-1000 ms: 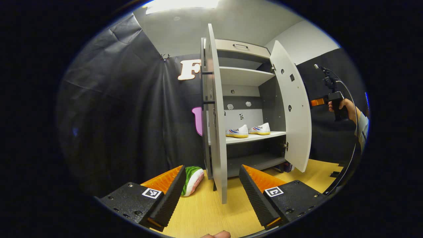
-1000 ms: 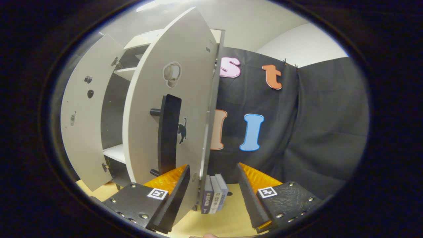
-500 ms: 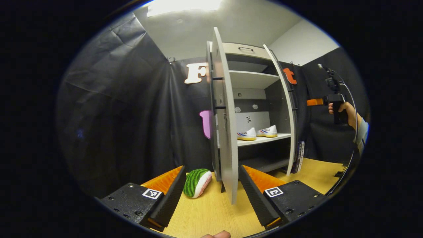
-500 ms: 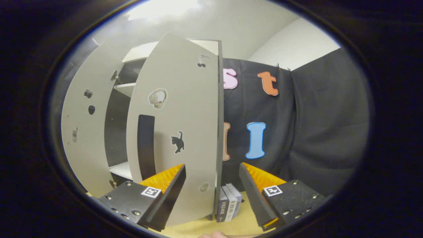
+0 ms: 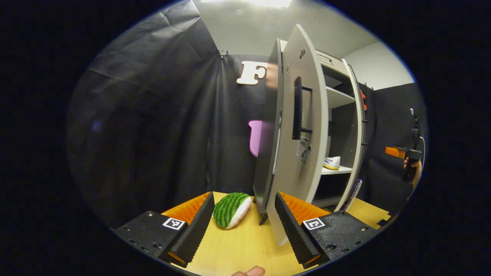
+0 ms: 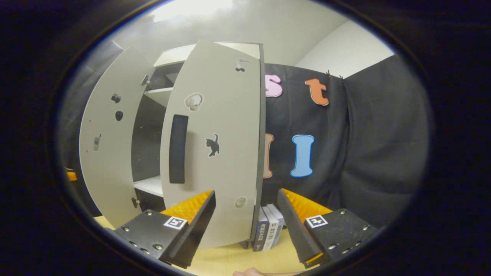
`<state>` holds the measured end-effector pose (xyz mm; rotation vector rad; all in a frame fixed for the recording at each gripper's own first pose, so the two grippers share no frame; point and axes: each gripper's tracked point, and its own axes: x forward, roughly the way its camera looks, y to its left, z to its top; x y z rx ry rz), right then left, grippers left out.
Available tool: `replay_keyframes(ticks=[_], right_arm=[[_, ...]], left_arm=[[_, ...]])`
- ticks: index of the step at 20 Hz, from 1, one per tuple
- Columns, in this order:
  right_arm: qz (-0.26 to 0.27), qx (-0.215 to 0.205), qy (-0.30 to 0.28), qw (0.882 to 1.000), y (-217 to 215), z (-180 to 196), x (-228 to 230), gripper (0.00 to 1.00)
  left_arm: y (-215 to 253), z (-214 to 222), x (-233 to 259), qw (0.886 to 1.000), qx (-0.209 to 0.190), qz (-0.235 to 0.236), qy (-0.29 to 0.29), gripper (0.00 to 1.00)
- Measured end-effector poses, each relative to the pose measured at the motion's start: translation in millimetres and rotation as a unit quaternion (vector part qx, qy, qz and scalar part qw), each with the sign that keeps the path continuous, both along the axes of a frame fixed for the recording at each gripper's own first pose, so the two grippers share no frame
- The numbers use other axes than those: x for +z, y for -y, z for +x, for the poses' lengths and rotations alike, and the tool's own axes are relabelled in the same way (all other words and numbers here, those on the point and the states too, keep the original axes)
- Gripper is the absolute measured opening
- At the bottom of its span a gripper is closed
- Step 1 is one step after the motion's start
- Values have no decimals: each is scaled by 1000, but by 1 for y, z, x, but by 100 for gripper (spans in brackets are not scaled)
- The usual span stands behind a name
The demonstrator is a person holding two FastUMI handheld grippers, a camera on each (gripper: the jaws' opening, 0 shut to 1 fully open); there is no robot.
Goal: Grab one shoe with the right hand and put it into the shoe cabinet, grab the other shoe with the left hand and put it into the shoe cabinet; then close the right door with the right hand and the left door with the left hand.
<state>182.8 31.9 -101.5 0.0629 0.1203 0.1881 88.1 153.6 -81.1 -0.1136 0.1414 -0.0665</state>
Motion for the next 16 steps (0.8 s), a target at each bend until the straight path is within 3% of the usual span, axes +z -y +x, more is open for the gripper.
replay_keyframes(ticks=[1, 2, 3, 4, 5, 6, 7, 10, 12, 15, 16], right_arm=[[4, 6, -1, 1000, -1, -4, -3, 98], [5, 11, 4, 1000, -3, -6, -5, 97], [1, 13, 7, 1000, -4, -9, -9, 97], [-3, 15, 7, 1000, -5, -12, -12, 97], [-7, 17, 9, 1000, -6, -17, -15, 97], [-8, 21, 11, 1000, -9, -21, -16, 97], [-8, 28, 13, 999, -13, -26, -19, 97], [11, 45, -5, 999, -27, -45, -28, 97], [18, 43, -8, 999, -30, -61, -29, 97], [15, 32, -21, 999, -30, -83, -37, 97], [14, 23, -31, 999, -28, -93, -44, 96]], left_arm=[[-6, 9, 3, 1000, 4, 0, -2, 92], [-13, 17, 6, 1000, 11, -2, -7, 99], [-19, 27, 8, 1000, 15, -5, -13, 92], [-22, 35, 13, 1000, 16, -8, -18, 99], [-25, 45, 21, 1000, 17, -9, -15, 92], [-28, 55, 31, 1000, 21, -9, -11, 92], [-31, 63, 36, 1000, 21, -4, -11, 99], [-27, 81, 51, 1000, 14, -16, -18, 93], [-20, 92, 66, 1000, 7, -22, -15, 95], [-20, 104, 78, 999, 24, 6, -24, 96], [-15, 105, 80, 999, 24, 14, -29, 92]])
